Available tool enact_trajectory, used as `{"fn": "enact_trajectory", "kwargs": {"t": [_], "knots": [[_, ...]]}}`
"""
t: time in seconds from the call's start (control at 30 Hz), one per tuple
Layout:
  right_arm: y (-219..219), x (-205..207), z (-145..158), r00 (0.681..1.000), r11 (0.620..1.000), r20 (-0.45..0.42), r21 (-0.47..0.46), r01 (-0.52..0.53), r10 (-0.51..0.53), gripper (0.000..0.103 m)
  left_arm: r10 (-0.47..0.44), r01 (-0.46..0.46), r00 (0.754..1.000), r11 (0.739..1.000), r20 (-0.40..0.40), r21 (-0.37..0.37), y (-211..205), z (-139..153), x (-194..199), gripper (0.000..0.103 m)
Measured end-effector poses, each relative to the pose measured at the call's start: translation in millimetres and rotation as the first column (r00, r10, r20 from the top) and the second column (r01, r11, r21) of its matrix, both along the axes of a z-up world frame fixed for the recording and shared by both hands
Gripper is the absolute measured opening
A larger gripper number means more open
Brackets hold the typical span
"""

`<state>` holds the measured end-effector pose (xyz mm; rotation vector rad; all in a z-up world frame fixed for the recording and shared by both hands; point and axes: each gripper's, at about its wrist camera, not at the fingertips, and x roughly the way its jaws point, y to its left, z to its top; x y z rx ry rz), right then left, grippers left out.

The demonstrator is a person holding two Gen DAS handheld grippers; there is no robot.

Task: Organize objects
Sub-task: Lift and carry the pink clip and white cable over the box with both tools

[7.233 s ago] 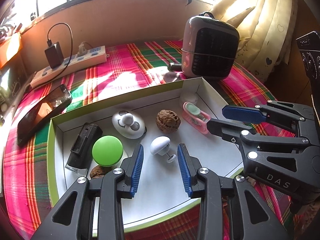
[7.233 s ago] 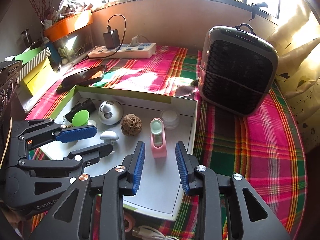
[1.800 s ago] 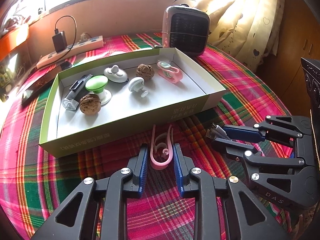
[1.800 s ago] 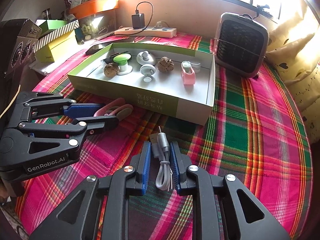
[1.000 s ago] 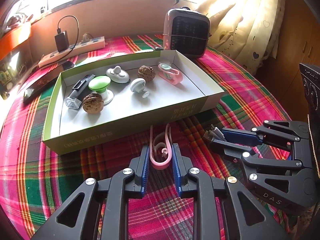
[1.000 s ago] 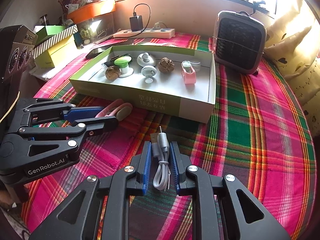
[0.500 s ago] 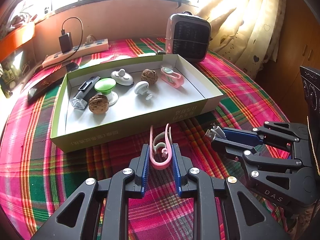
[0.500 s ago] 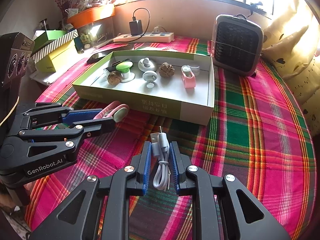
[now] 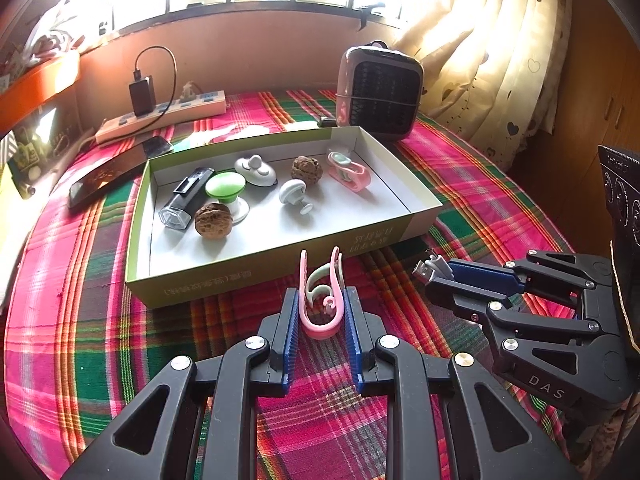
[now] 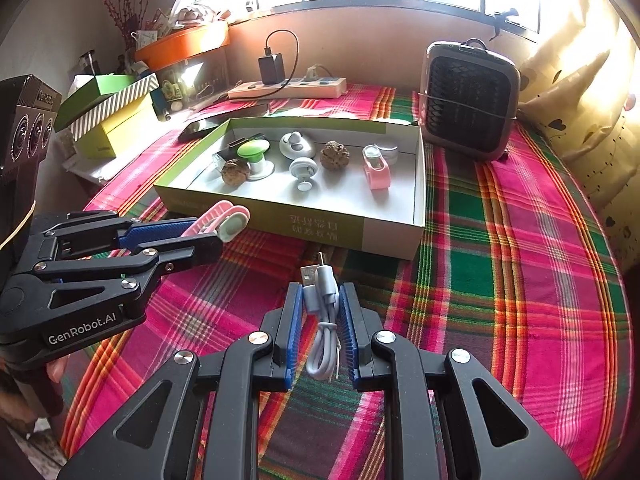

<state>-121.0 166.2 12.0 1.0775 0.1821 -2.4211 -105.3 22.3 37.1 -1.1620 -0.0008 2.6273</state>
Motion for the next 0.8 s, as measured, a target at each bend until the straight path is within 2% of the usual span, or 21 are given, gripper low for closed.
{"fn": "enact_trajectory", "kwargs": {"t": [0.47,0.8], "knots": [[-2,-3,16,0.999,1.0,-0.043,-0.009,-0.004,0.004,0.02,0.022,-0.021,1.0,0.999,-0.012,0.03,-9,11,-2,0.02],[-3,-21,28,0.998,1.0,-0.056,-0.02,0.012,-0.013,0.02,0.037,-0.036,0.999,0.998,-0.01,0.044,-18,17,-16,0.02]]}}
